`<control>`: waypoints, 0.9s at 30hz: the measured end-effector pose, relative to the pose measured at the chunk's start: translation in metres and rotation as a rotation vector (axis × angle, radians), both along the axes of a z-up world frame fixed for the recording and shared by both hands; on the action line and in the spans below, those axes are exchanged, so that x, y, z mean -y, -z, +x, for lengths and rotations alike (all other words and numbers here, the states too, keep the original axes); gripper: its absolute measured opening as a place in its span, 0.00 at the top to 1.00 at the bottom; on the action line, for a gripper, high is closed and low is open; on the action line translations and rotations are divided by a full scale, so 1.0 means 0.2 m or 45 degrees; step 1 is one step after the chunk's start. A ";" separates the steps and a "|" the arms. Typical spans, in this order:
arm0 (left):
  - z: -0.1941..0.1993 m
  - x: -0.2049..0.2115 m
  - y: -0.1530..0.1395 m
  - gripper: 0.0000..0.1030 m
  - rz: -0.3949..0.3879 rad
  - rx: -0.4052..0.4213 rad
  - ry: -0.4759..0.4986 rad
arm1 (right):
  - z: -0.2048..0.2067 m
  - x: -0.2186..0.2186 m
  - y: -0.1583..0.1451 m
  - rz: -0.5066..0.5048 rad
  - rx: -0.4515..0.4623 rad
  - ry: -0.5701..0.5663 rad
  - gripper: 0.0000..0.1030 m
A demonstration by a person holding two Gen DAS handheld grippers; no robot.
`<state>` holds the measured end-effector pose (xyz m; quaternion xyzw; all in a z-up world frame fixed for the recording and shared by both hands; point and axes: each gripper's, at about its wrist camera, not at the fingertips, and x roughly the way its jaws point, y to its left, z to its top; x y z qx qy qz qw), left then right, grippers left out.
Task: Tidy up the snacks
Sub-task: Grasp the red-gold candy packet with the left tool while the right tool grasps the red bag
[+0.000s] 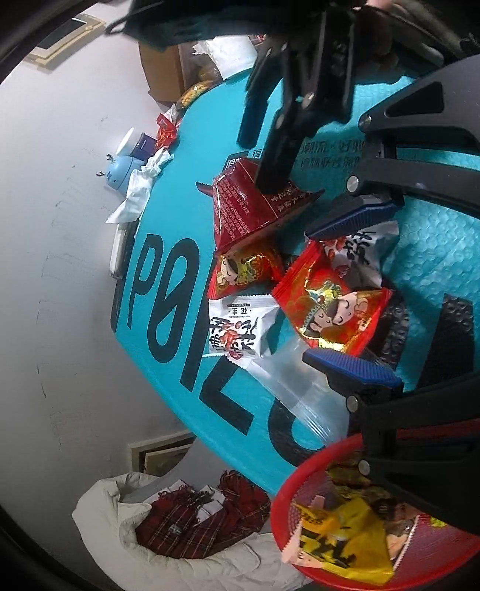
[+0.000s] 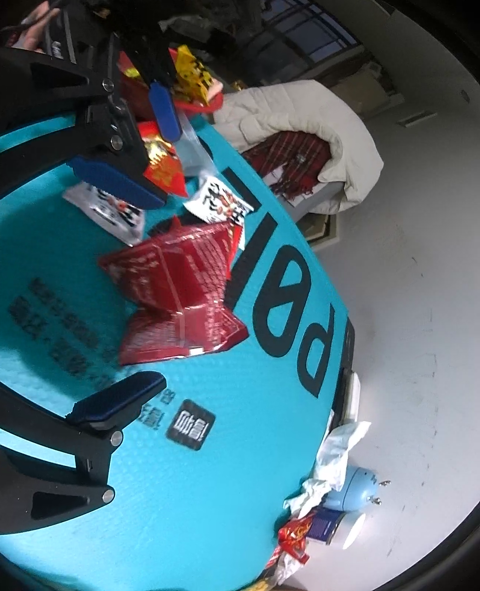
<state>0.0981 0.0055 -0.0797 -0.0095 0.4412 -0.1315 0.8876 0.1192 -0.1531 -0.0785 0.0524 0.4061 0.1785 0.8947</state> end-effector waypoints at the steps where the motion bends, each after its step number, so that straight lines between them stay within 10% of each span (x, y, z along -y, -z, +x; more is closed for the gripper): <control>1: 0.01 0.00 0.00 0.43 0.001 -0.005 0.006 | 0.02 0.00 0.01 0.004 -0.007 -0.004 0.12; 7: 0.02 0.02 0.02 0.43 0.009 -0.011 0.038 | 0.08 -0.01 0.06 0.009 -0.034 0.003 0.13; 14: 0.02 0.03 0.04 0.43 -0.032 0.000 0.044 | 0.04 -0.03 0.06 -0.067 0.000 -0.023 0.55; 18: 0.03 0.00 0.07 0.68 -0.107 -0.052 0.029 | 0.02 -0.04 0.04 -0.072 0.009 -0.020 0.66; 27: -0.01 -0.02 0.09 0.75 -0.142 -0.083 0.026 | -0.03 -0.05 0.01 -0.097 0.026 -0.015 0.84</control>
